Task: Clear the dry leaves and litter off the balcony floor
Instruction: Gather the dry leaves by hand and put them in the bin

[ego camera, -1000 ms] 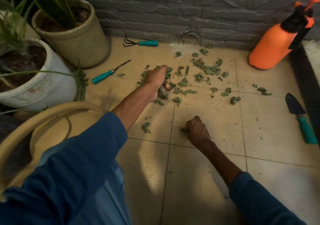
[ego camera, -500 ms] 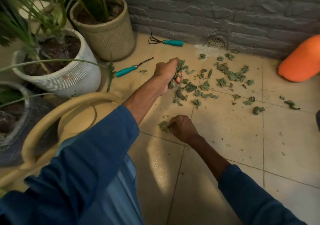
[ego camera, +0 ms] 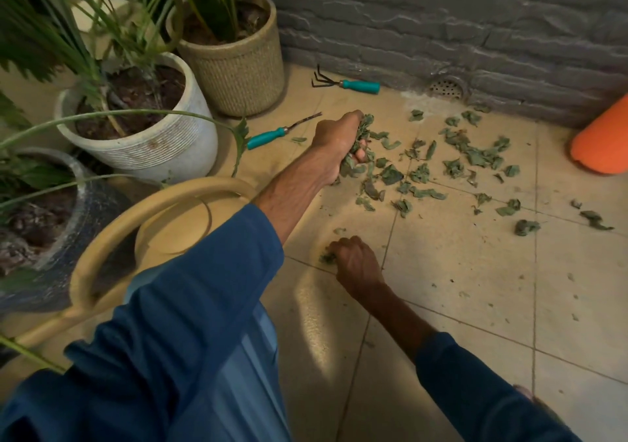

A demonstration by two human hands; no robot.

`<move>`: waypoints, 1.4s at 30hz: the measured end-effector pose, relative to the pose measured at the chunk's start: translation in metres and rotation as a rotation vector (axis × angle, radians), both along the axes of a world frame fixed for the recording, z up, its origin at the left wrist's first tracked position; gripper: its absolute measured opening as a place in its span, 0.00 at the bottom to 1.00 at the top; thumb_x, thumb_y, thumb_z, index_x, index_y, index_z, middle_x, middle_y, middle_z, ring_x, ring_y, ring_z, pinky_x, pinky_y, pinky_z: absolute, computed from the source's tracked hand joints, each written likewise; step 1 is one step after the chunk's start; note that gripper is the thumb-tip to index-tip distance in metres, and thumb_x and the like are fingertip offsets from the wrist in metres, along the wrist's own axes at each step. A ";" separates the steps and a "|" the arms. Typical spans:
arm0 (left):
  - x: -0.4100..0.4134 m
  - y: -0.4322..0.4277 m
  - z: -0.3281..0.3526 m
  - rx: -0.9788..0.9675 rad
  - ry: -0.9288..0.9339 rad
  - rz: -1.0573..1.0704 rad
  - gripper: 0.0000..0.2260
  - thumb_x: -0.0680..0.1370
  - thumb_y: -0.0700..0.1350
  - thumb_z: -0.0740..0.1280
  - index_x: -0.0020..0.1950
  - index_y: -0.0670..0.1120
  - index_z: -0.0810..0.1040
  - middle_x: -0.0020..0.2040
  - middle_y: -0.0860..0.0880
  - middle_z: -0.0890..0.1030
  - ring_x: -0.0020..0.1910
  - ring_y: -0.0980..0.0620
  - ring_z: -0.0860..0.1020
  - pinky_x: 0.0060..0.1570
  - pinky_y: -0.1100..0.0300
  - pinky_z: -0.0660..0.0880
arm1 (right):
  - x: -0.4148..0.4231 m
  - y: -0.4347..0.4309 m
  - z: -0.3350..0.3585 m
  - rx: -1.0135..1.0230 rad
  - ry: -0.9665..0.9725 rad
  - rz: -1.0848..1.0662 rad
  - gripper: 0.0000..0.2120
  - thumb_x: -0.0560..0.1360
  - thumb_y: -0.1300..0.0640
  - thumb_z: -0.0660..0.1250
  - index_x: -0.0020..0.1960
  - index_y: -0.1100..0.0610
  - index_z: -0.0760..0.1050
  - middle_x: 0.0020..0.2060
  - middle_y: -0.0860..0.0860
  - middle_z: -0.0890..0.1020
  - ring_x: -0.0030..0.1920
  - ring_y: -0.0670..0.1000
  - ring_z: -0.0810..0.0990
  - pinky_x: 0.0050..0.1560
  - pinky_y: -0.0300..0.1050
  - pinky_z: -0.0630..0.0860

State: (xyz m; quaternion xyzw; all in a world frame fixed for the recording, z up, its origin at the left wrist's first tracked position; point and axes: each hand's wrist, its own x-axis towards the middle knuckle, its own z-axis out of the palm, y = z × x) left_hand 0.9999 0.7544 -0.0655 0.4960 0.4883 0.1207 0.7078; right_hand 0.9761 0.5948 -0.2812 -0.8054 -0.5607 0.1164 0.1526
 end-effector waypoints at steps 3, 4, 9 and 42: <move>-0.002 0.001 0.001 0.004 0.005 -0.006 0.11 0.83 0.50 0.65 0.51 0.43 0.80 0.32 0.49 0.78 0.23 0.55 0.73 0.19 0.66 0.65 | 0.008 -0.007 -0.001 0.022 0.002 -0.048 0.14 0.75 0.66 0.68 0.58 0.53 0.80 0.48 0.52 0.84 0.51 0.54 0.81 0.56 0.49 0.77; -0.002 0.002 0.001 0.003 0.001 -0.006 0.11 0.83 0.50 0.65 0.51 0.43 0.80 0.32 0.49 0.78 0.23 0.55 0.73 0.20 0.66 0.65 | 0.011 -0.008 0.001 0.028 0.046 -0.073 0.15 0.76 0.66 0.67 0.59 0.53 0.79 0.49 0.52 0.84 0.51 0.54 0.82 0.54 0.49 0.79; -0.004 0.004 0.001 -0.001 -0.012 0.021 0.12 0.83 0.50 0.65 0.53 0.42 0.80 0.33 0.48 0.78 0.23 0.55 0.73 0.20 0.64 0.67 | 0.035 0.010 0.018 0.047 0.169 -0.172 0.17 0.76 0.69 0.67 0.63 0.56 0.79 0.55 0.55 0.83 0.53 0.53 0.82 0.52 0.42 0.79; -0.009 0.010 -0.006 0.082 0.044 0.037 0.19 0.80 0.53 0.65 0.62 0.39 0.81 0.37 0.49 0.80 0.22 0.55 0.75 0.23 0.65 0.66 | 0.109 0.050 0.009 -0.053 0.069 -0.229 0.11 0.78 0.65 0.68 0.59 0.57 0.77 0.53 0.54 0.78 0.49 0.51 0.79 0.46 0.41 0.78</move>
